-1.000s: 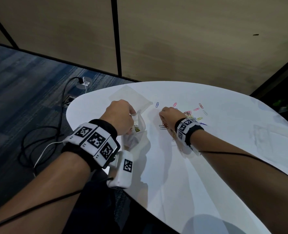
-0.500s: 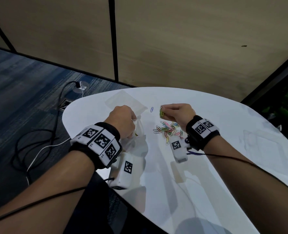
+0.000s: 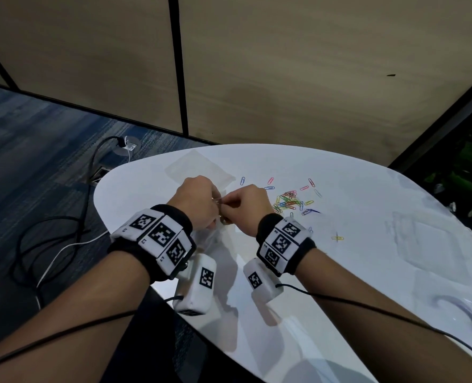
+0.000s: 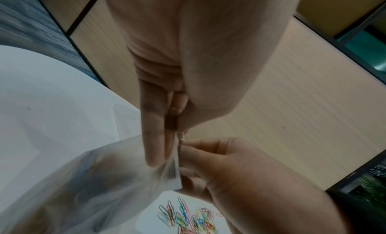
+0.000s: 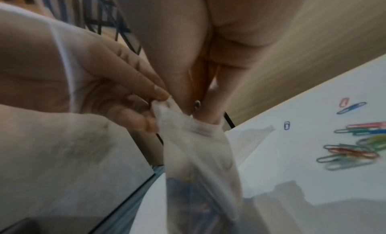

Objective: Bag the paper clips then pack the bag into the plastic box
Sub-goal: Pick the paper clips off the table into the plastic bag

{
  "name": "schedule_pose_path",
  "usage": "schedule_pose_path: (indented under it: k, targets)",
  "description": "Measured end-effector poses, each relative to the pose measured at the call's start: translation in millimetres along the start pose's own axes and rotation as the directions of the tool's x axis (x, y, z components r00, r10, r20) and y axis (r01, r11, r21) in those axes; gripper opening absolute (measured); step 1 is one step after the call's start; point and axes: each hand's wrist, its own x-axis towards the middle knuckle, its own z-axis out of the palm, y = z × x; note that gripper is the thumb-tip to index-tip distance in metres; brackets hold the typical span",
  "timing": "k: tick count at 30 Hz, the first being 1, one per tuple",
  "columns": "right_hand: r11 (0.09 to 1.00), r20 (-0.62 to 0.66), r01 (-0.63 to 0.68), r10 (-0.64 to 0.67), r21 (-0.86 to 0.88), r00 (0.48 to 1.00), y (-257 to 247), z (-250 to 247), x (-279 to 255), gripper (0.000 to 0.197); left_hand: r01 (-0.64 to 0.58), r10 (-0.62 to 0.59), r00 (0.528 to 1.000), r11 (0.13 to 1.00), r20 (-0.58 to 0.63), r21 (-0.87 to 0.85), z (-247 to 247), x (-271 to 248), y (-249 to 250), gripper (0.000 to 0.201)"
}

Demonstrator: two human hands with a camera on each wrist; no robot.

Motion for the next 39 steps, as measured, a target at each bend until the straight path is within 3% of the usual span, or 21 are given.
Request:
schedule_pose_path:
  k: [2, 4, 6, 8, 10, 12, 14, 15, 18, 20, 25, 28, 31, 34, 36, 39]
  targets:
    - [0.987, 0.063, 0.066, -0.057, -0.147, 0.996, -1.6, -0.7, -1.8, 0.022, -0.015, 0.016, 0.999, 1.0, -0.03, 0.024, -0.3, 0.9, -1.3, 0.028]
    - [0.979, 0.106, 0.111, -0.093, -0.173, 0.99, -3.4, -2.5, -3.0, 0.026, -0.011, 0.013, 0.998, 0.999, -0.054, 0.031, -1.1, 2.1, -3.4, 0.032]
    - [0.969, 0.152, 0.177, -0.151, -0.173, 0.977, -4.7, -4.6, -3.7, 0.025, 0.002, -0.002, 0.999, 1.0, -0.04, -0.005, -1.0, 1.8, -4.4, 0.031]
    - [0.983, 0.174, 0.178, -0.168, -0.044, 0.97, -0.2, -10.4, 1.7, 0.028, -0.002, 0.001, 0.999, 1.0, -0.038, -0.01, -0.5, 1.4, -5.3, 0.031]
    - [0.975, 0.088, 0.08, -0.1, 0.207, 0.991, 11.2, -23.1, 15.2, 0.037, 0.001, 0.0, 0.999, 1.0, -0.034, 0.009, -1.1, 1.1, -5.9, 0.035]
    - [0.974, -0.057, 0.029, -0.016, 0.226, 0.998, 29.8, -34.7, 40.6, 0.04, 0.002, -0.002, 1.0, 1.0, -0.032, 0.025, -4.6, -0.6, -6.8, 0.036]
    - [0.994, -0.104, -0.013, 0.001, -0.11, 0.995, 51.3, -37.1, 68.2, 0.034, -0.006, 0.007, 1.0, 0.999, -0.029, 0.04, -6.7, -2.2, -8.1, 0.036]
    - [0.953, -0.053, -0.006, -0.01, -0.303, 0.999, 61.3, -32.5, 80.9, 0.032, -0.015, 0.017, 0.999, 0.998, -0.031, 0.054, -6.8, -1.8, -8.8, 0.036]
    - [0.749, 0.262, 0.141, 0.045, -0.648, 0.964, 82.4, -4.7, 107.8, 0.046, -0.045, 0.05, 0.998, 0.994, -0.048, 0.1, -6.1, 0.1, -10.3, 0.036]
    - [0.601, 0.328, 0.215, 0.084, -0.77, 0.941, 95.0, 4.5, 117.9, 0.053, -0.054, 0.061, 0.996, 0.991, -0.061, 0.12, -5.1, 0.7, -10.0, 0.035]
    - [0.541, 0.13, -0.018, 0.233, -0.841, 0.964, 125.7, -27.1, 115.0, 0.056, -0.059, 0.068, 0.996, 0.988, -0.058, 0.145, -5.6, 0.2, -9.1, 0.036]
    - [0.605, 0.056, -0.148, 0.305, -0.782, 0.951, 141.3, -46.3, 102.2, 0.055, -0.062, 0.07, 0.996, 0.987, -0.05, 0.147, -5.1, -1.2, -8.0, 0.035]
    - [0.633, 0.048, -0.156, 0.292, -0.758, 0.955, 148.9, -56.4, 85.8, 0.056, -0.065, 0.071, 0.997, 0.985, -0.035, 0.159, -3.3, -2.4, -5.3, 0.034]
    - [0.588, -0.016, -0.103, 0.151, -0.802, 0.988, 148.1, -58.4, 76.5, 0.023, -0.08, 0.085, 0.996, 0.981, -0.023, 0.178, -1.8, -3.0, -4.1, 0.035]
    - [0.587, -0.08, -0.143, 0.132, -0.797, 0.988, 145.8, -64.4, 73.1, 0.019, -0.085, 0.089, 0.996, 0.977, -0.012, 0.194, -0.7, -3.2, -2.9, 0.037]
    - [0.721, -0.211, -0.273, 0.177, -0.637, 0.961, 142.8, -79.4, 67.5, 0.017, -0.083, 0.086, 0.996, 0.976, -0.004, 0.202, -0.8, -2.3, -2.8, 0.038]
